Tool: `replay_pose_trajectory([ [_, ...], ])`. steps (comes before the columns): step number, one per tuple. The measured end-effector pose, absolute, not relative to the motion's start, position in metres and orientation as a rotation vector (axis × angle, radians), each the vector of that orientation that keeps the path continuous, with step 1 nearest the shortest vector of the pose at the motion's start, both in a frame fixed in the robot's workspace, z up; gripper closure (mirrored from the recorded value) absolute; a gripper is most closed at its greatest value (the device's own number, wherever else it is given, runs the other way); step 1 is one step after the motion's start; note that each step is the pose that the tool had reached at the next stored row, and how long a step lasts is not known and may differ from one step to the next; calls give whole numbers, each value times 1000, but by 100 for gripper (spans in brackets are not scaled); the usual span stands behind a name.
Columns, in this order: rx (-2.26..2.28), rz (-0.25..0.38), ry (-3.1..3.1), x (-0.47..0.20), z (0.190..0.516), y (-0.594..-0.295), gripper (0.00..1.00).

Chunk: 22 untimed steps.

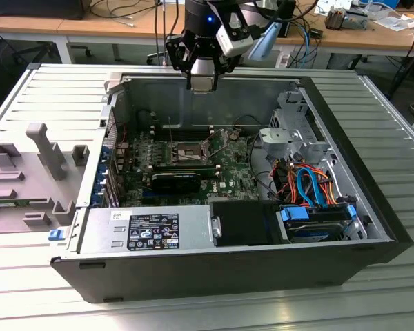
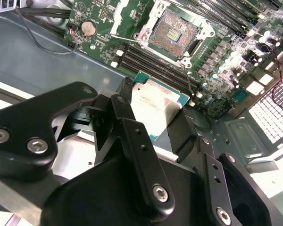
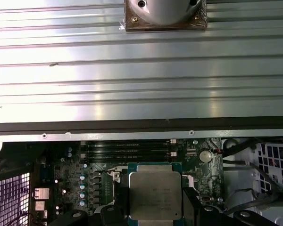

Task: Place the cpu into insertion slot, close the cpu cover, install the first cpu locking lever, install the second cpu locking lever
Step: 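Place the cpu into insertion slot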

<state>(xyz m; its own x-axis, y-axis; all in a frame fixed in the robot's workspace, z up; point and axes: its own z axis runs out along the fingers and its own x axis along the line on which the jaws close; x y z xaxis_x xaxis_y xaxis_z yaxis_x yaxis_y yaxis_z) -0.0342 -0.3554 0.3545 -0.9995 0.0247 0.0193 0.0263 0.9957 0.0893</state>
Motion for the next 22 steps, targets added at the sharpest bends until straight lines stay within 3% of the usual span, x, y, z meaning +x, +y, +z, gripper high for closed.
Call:
replay_pose_trajectory([
  [22,-40,-140,-3120,-35,350,-355,46],
])
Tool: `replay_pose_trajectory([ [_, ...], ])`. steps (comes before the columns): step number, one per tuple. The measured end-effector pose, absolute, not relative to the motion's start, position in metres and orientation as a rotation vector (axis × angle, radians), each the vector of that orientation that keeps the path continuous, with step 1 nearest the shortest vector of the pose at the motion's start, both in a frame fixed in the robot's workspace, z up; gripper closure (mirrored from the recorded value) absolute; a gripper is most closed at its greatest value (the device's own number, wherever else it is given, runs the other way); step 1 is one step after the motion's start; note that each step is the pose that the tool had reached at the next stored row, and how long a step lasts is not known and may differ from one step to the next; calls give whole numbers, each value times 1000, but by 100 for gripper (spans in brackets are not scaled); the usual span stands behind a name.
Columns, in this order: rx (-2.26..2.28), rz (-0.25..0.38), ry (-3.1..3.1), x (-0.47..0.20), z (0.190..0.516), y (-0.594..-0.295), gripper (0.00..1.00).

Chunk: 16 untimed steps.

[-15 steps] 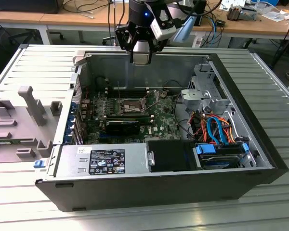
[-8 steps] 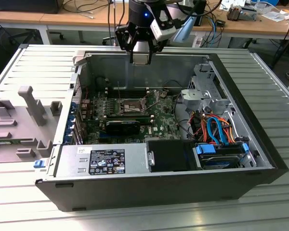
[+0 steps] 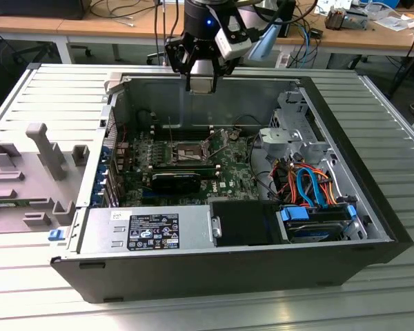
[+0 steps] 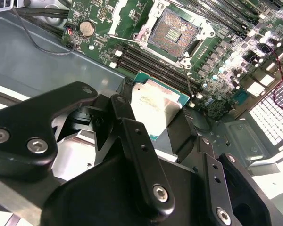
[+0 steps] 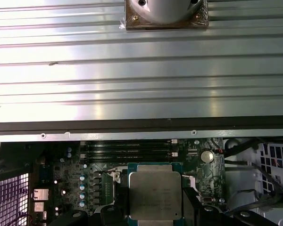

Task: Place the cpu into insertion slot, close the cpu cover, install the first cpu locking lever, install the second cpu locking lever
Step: 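Place the cpu into insertion slot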

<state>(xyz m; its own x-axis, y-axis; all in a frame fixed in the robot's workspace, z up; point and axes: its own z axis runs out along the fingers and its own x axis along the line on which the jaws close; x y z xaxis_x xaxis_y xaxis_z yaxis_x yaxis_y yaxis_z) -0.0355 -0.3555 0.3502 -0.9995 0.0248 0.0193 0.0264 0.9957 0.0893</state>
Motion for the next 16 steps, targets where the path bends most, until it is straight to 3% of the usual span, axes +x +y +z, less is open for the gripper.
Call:
replay_pose_trajectory([
  [16,-40,-140,-3120,-38,347,-357,46],
])
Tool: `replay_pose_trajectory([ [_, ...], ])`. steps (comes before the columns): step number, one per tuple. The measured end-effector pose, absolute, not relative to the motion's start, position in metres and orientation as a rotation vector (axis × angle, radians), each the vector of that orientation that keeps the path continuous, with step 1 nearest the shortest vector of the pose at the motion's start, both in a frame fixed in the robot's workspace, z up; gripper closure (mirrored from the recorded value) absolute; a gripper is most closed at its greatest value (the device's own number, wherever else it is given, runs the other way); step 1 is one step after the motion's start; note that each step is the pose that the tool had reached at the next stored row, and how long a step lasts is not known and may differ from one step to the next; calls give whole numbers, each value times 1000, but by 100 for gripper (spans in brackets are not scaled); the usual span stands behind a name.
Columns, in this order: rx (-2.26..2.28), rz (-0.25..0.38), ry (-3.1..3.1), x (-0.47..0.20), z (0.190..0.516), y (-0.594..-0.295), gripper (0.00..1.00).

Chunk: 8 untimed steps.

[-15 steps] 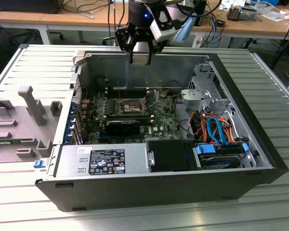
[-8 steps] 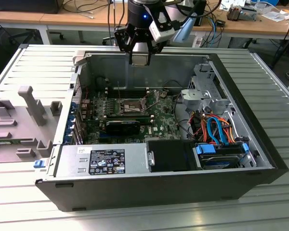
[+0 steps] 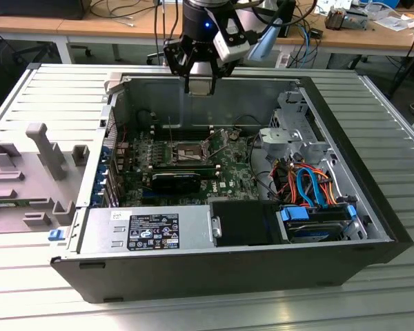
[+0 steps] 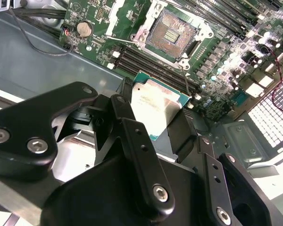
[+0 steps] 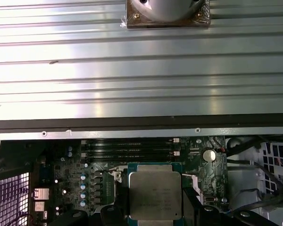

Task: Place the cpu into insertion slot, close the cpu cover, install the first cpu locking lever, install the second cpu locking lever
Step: 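Place the cpu into insertion slot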

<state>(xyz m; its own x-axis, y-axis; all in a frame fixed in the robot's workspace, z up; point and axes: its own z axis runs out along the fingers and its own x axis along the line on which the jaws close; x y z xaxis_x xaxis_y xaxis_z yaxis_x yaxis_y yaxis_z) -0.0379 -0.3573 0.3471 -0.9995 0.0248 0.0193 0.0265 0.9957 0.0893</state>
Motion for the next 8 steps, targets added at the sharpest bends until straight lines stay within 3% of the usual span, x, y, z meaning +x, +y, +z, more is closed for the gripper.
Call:
replay_pose_trajectory([
  [8,-40,-140,-3120,-38,345,-358,46],
])
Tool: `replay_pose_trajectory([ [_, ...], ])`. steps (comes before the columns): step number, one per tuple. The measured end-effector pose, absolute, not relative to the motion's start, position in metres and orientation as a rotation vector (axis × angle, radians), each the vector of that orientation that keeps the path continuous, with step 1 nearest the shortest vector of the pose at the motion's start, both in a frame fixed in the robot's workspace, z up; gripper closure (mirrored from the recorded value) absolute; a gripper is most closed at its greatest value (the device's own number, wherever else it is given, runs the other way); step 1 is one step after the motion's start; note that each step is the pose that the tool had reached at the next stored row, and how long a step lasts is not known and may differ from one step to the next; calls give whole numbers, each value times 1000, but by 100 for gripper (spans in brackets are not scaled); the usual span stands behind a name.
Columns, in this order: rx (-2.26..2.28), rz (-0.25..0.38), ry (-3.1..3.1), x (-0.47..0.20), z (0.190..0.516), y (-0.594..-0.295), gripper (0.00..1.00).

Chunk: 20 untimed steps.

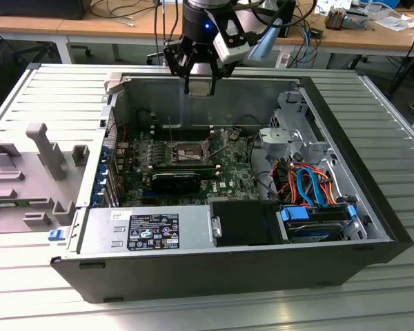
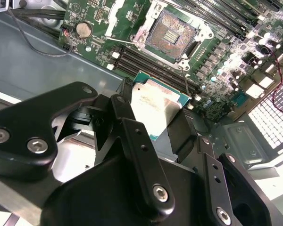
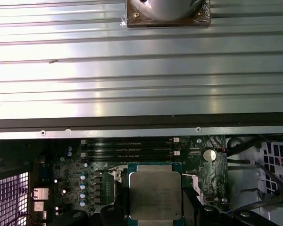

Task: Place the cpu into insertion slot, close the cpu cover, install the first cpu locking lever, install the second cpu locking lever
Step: 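Place the cpu into insertion slot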

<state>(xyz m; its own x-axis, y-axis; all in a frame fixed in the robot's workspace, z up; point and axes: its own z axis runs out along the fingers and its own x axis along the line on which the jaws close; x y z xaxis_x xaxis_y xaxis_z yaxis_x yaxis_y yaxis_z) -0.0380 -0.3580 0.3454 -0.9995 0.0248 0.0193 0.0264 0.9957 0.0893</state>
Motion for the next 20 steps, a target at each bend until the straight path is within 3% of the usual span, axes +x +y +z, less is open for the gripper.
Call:
replay_pose_trajectory([
  [20,-40,-140,-3120,-38,342,-359,46],
])
